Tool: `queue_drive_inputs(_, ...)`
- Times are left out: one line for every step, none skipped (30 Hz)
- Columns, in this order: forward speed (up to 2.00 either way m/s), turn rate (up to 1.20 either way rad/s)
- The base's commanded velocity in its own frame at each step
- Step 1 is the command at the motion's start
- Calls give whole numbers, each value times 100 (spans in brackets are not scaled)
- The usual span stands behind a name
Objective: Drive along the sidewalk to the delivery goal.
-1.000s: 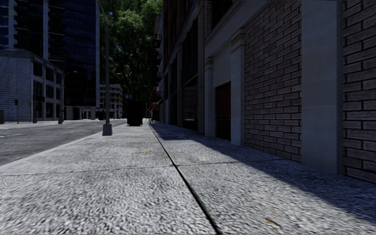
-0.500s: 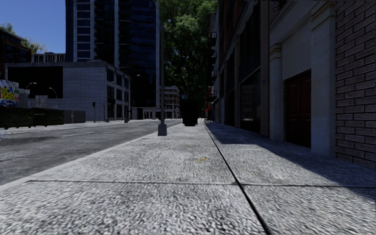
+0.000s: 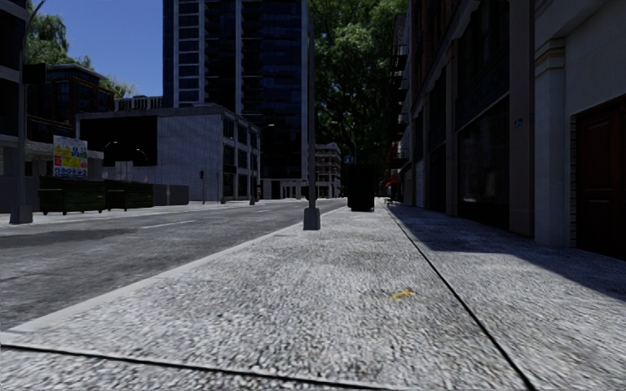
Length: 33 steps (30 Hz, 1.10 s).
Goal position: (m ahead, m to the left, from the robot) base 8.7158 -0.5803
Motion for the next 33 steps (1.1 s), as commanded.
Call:
queue_drive_inputs(200, 0)
queue_drive_inputs(200, 0)
queue_drive_inputs(200, 0)
queue_drive_inputs(200, 0)
queue_drive_inputs(200, 0)
queue_drive_inputs(200, 0)
queue_drive_inputs(200, 0)
queue_drive_inputs(200, -9)
queue_drive_inputs(200, -18)
queue_drive_inputs(200, -25)
queue_drive_inputs(200, -33)
queue_drive_inputs(200, -35)
queue_drive_inputs(200, -35)
queue_drive_inputs(200, -36)
queue_drive_inputs(200, -37)
queue_drive_inputs(200, -37)
queue_drive_inputs(200, -37)
queue_drive_inputs(200, -38)
queue_drive_inputs(200, -38)
queue_drive_inputs(200, -38)
queue_drive_inputs(200, -38)
queue_drive_inputs(200, -38)
queue_drive_inputs(200, -38)
queue_drive_inputs(200, -38)
queue_drive_inputs(200, -38)
queue_drive_inputs(200, -38)
queue_drive_inputs(200, -38)
queue_drive_inputs(200, -38)
queue_drive_inputs(200, -38)
queue_drive_inputs(200, 0)
queue_drive_inputs(200, 0)
queue_drive_inputs(200, 0)
queue_drive_inputs(200, 0)
